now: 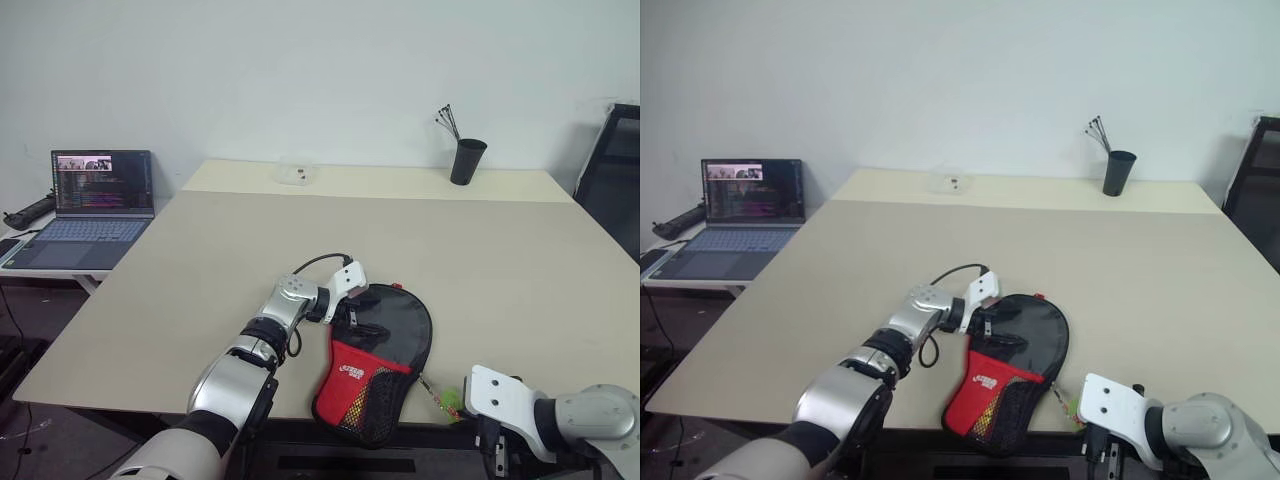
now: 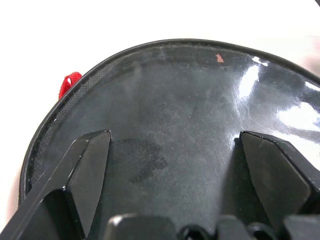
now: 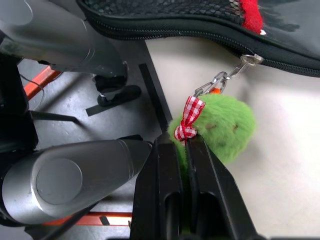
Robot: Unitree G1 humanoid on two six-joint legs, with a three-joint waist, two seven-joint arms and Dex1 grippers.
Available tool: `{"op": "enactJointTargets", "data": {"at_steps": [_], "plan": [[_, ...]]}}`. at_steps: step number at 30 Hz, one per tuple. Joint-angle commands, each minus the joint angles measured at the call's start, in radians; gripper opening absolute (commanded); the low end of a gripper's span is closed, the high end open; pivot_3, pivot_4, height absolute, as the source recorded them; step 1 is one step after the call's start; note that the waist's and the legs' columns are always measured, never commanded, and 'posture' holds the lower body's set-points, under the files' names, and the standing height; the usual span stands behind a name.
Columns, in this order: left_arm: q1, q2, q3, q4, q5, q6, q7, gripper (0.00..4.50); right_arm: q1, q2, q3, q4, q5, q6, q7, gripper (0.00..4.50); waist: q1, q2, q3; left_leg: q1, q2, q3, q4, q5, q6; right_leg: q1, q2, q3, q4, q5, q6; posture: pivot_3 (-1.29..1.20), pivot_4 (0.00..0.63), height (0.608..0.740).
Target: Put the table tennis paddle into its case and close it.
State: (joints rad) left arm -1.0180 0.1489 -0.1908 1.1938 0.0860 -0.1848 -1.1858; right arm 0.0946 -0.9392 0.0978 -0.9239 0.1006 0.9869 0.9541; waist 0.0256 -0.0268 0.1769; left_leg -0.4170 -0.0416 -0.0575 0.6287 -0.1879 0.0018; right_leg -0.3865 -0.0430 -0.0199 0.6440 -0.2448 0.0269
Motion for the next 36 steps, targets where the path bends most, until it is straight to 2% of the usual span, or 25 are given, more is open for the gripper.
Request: {"op": "enactJointTargets", "data": {"at_steps": [1, 8, 11, 16, 20, 25, 30, 36], "plan": [[0.030, 0.007, -0.031, 0.058, 0.053, 0.020, 0.016, 4.50, -0.039, -0.004, 0.029, 0.010, 0.027, -0.011, -0.020, 0.02, -0.002, 0.000, 0.000, 0.000, 0.000, 0.000, 0.000, 0.000, 0.000, 0.000, 0.000, 0.000, 0.000, 0.000, 0.000, 0.00, 0.150, 0.740], [0.033, 0.014, -0.019, 0.053, 0.041, 0.016, 0.023, 4.50, -0.132, 0.046, -0.054, 0.030, 0.156, 0.104, -0.035, 0.02, -0.003, 0.000, -0.001, 0.001, 0.002, 0.001, 0.000, 0.000, 0.000, 0.001, 0.000, -0.001, 0.001, 0.000, 0.000, 0.00, 0.150, 0.740], [0.036, 0.016, -0.008, 0.045, 0.031, 0.013, 0.027, 4.50, -0.167, 0.043, -0.100, 0.024, 0.222, 0.152, -0.030, 0.72, -0.003, 0.000, -0.001, 0.001, 0.002, 0.001, 0.001, 0.000, 0.000, 0.001, 0.000, 0.000, 0.001, 0.000, 0.000, 0.00, 0.150, 0.740], [0.043, 0.013, 0.008, 0.029, 0.019, 0.007, 0.034, 4.50, -0.261, 0.074, -0.187, 0.019, 0.365, 0.276, -0.026, 2.36, -0.003, 0.000, -0.001, 0.001, 0.002, 0.001, 0.000, 0.000, 0.000, 0.001, 0.000, -0.001, 0.001, 0.000, 0.000, 0.00, 0.150, 0.740], [0.049, 0.010, 0.021, 0.008, 0.011, -0.006, 0.033, 4.50, -0.367, 0.130, -0.247, 0.067, 0.469, 0.353, -0.049, 2.36, -0.004, 0.000, -0.001, 0.001, 0.002, 0.001, 0.000, 0.000, 0.000, 0.001, 0.000, -0.001, 0.001, 0.000, 0.000, 0.00, 0.150, 0.740], [0.053, 0.025, 0.053, -0.046, -0.021, -0.009, 0.006, 4.50, -0.527, 0.293, -0.214, 0.322, 0.381, 0.335, -0.266, 2.36, -0.007, -0.001, -0.001, 0.000, 0.002, 0.002, 0.000, 0.000, 0.000, -0.001, -0.001, -0.001, 0.001, 0.001, -0.001, 0.00, 0.150, 0.740], [0.070, 0.082, 0.081, -0.137, -0.072, 0.018, -0.065, 4.50, -0.563, 0.370, -0.189, 0.495, 0.334, 0.256, -0.363, 2.36, -0.012, 0.000, -0.001, -0.004, 0.002, 0.003, -0.001, 0.000, 0.001, -0.005, -0.001, 0.000, 0.001, 0.001, -0.002, 0.00, 0.150, 0.740], [0.125, 0.173, 0.116, -0.335, -0.151, 0.129, -0.141, 4.50, -0.576, 0.464, -0.164, 0.651, 0.292, 0.134, -0.438, 2.36, -0.028, 0.000, -0.001, -0.015, 0.002, 0.006, 0.000, 0.000, 0.001, -0.020, 0.000, 0.003, 0.008, 0.004, -0.007, 0.00, 0.150, 0.740]]}}
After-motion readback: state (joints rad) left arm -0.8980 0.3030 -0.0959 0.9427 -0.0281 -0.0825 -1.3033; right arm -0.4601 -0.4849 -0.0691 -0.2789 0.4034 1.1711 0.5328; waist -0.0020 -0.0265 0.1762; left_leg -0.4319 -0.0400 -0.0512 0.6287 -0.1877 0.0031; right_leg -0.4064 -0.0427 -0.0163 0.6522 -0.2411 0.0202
